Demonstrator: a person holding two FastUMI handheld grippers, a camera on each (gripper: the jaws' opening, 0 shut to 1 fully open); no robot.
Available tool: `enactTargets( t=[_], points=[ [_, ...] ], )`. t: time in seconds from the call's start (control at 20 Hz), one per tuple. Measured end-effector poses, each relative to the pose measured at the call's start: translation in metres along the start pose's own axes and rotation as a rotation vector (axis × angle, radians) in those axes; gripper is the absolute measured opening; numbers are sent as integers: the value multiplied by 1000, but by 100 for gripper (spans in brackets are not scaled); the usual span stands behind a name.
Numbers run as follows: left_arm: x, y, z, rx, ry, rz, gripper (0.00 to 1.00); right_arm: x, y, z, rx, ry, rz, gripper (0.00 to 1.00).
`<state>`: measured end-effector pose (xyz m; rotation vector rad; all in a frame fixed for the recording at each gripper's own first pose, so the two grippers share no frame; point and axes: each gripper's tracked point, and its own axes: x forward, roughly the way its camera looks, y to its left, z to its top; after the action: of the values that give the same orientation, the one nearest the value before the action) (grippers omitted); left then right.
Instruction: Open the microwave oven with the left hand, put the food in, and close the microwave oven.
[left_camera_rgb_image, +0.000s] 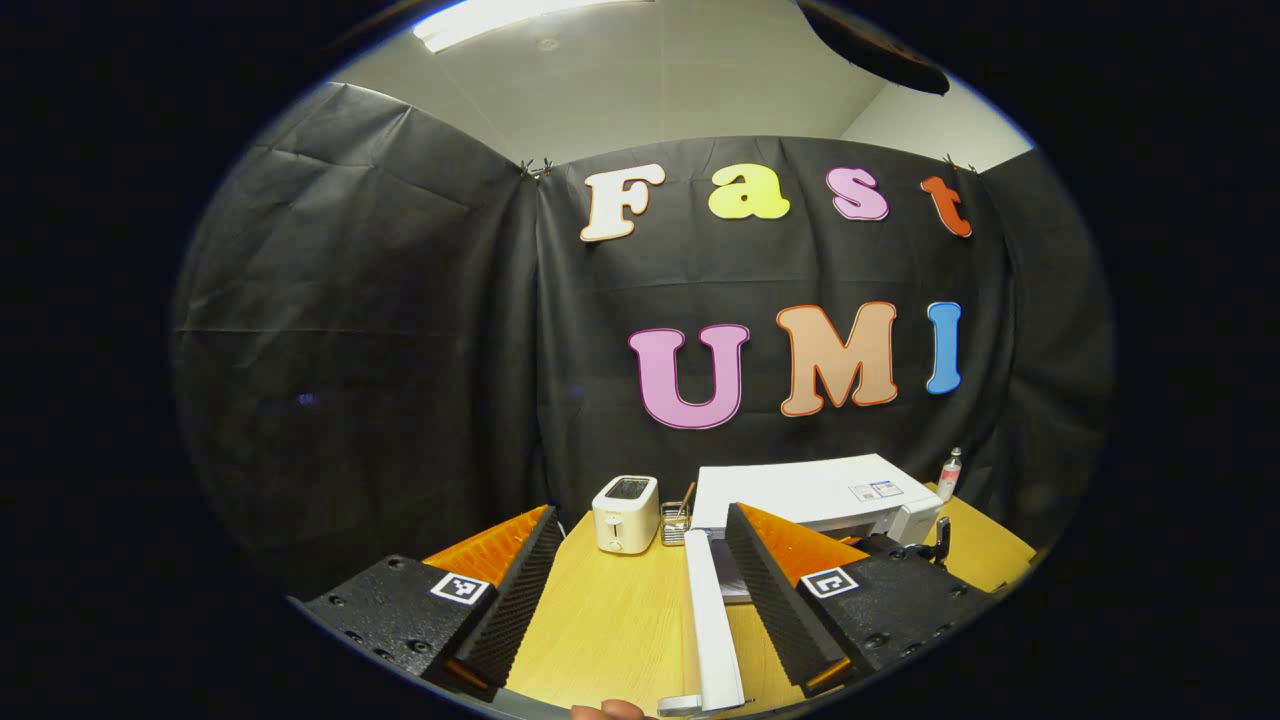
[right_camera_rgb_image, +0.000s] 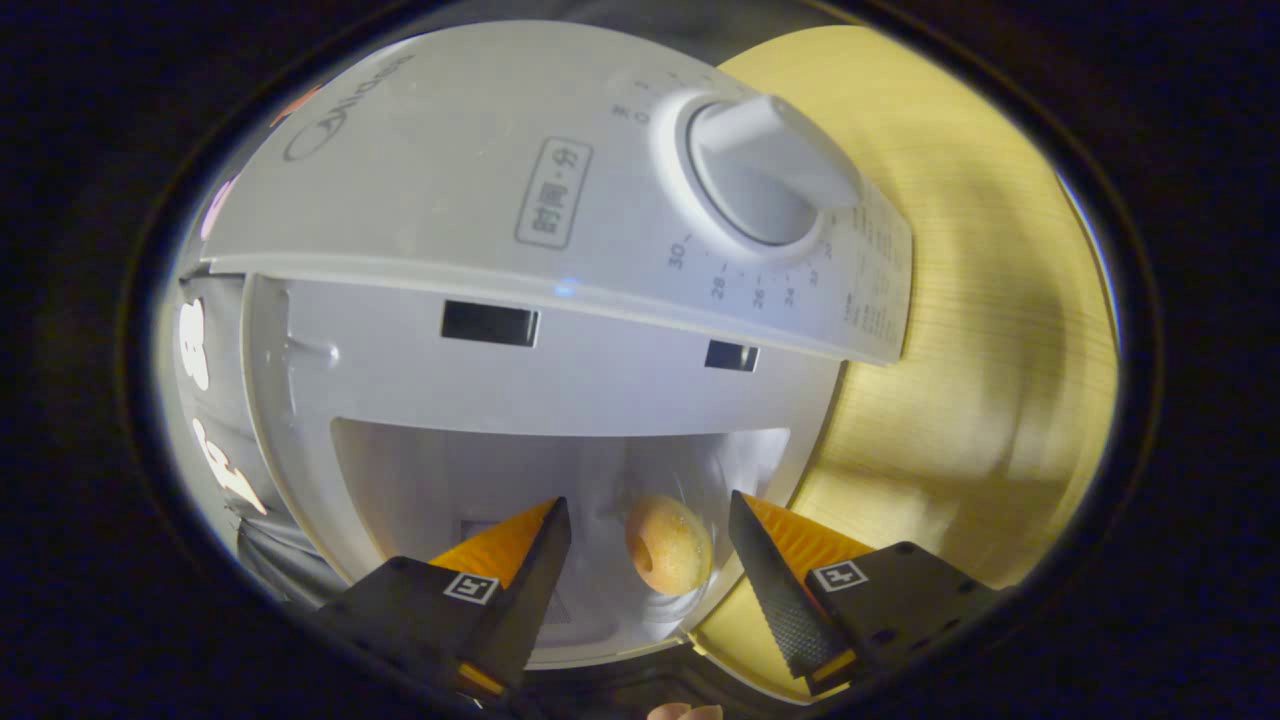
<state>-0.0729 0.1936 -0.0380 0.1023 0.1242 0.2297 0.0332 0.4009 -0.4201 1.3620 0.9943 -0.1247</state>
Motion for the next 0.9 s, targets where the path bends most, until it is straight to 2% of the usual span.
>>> enactTargets(
  t=[0.2, 0.45, 0.5, 0.7, 0.75, 0.8, 0.9],
  points=[
    [-3, 0, 3, 1, -21, -2, 100, -36, -5, -6, -110, 45, 10, 97],
    [-12, 2, 3, 11, -48, -4, 100, -104, 3, 9, -309, 36, 65, 97],
    [-14, 3, 2, 15, -50, -6, 97, -116, 8, 16, -344, 27, 80, 97],
    [-23, 7, -4, 26, -54, -8, 97, -161, 33, 45, -487, -48, 134, 97],
    [-24, 7, -5, 28, -55, -10, 97, -172, 42, 51, -532, -66, 151, 91],
    [-28, 8, -12, 28, -49, -13, 97, -186, 52, 57, -581, -86, 171, 97],
    [-30, 9, -24, 15, -30, -27, 100, -214, 73, 69, -672, -128, 212, 97]
  ],
)
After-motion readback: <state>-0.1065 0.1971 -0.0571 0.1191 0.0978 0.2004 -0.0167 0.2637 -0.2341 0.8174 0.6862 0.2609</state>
